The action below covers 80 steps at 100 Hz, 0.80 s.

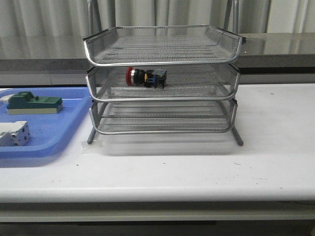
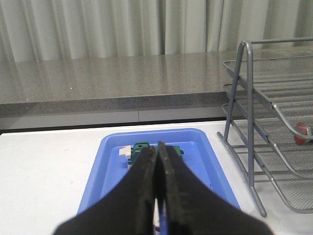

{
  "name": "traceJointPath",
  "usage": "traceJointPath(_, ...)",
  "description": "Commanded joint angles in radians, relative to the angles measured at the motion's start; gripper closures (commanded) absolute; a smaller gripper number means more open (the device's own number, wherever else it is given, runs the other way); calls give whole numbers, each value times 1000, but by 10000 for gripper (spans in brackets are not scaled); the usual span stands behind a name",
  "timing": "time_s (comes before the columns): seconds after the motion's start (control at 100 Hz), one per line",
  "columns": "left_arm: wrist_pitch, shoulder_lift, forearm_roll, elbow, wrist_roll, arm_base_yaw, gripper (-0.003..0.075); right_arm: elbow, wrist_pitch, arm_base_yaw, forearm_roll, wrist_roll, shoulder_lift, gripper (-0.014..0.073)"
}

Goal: Place button on rack with both arms

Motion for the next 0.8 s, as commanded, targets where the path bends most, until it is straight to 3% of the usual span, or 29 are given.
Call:
traceJointPath(0.0,-68,-9,122,-27,-130,2,741,1,-87,-8,-1,1,-19,652)
traceJointPath(0.49,-74,-240,147,171,-156,2,741,1,-87,-8,-1,1,-19,652)
traceJointPath(0.79,-82,-305,257,237,-311,2,741,1,-86,-9,-1,1,-19,652)
